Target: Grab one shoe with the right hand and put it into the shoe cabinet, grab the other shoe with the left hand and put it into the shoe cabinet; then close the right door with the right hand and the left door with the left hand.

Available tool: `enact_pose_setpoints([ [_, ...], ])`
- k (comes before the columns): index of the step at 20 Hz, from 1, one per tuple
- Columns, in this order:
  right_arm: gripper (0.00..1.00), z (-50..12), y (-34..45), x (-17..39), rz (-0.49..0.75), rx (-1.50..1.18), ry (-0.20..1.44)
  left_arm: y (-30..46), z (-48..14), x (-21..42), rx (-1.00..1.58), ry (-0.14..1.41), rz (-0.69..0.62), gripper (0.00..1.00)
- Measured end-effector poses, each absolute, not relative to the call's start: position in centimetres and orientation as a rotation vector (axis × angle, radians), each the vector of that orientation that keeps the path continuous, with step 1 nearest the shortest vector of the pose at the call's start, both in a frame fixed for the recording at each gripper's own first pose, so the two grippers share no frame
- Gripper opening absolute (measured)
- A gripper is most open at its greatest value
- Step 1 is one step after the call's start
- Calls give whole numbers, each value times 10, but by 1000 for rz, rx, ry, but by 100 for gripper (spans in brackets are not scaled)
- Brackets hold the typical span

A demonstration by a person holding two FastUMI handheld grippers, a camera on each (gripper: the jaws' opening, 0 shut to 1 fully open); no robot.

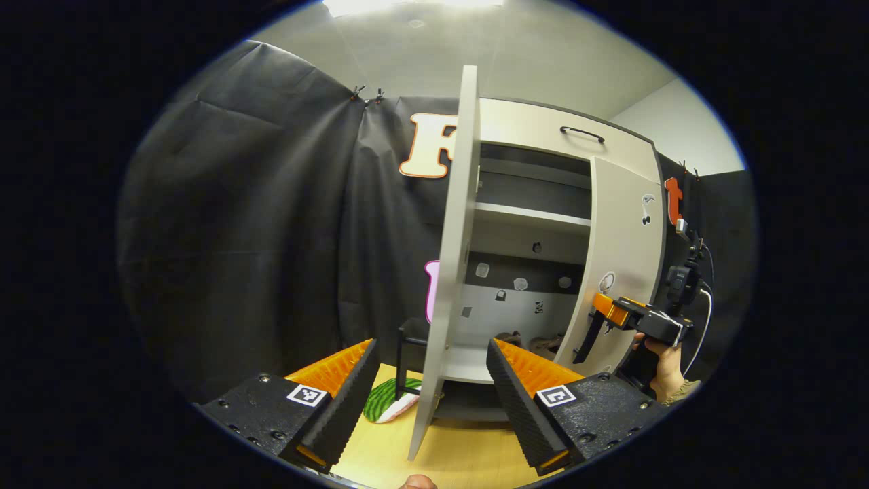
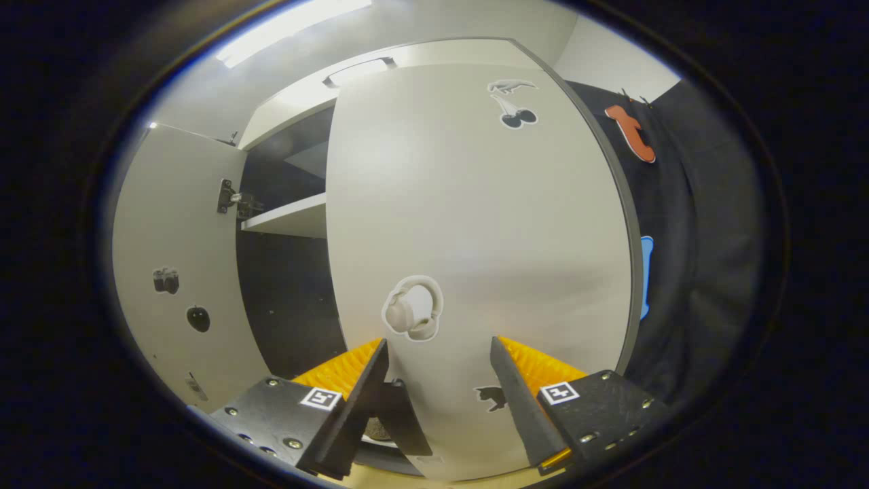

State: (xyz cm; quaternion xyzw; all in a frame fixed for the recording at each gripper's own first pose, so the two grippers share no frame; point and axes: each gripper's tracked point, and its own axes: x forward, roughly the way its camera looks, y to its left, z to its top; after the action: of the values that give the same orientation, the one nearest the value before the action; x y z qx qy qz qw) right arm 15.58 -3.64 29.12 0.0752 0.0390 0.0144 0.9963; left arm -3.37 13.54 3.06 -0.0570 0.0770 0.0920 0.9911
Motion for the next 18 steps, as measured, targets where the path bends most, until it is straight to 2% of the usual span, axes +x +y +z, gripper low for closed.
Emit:
enact_pose_setpoints([
  [2, 84, 291, -36, 156, 20, 150, 75, 143, 28, -38, -116, 161, 206, 93],
  [11, 84, 290, -35, 164, -10, 139, 68, 170, 21, -41, -121, 165, 244, 93],
  [12, 90, 290, -35, 164, -10, 138, 70, 173, 20, -39, -119, 161, 242, 93],
  [18, 91, 309, -37, 136, -18, 72, 15, 197, 14, -18, -123, 149, 214, 93],
])
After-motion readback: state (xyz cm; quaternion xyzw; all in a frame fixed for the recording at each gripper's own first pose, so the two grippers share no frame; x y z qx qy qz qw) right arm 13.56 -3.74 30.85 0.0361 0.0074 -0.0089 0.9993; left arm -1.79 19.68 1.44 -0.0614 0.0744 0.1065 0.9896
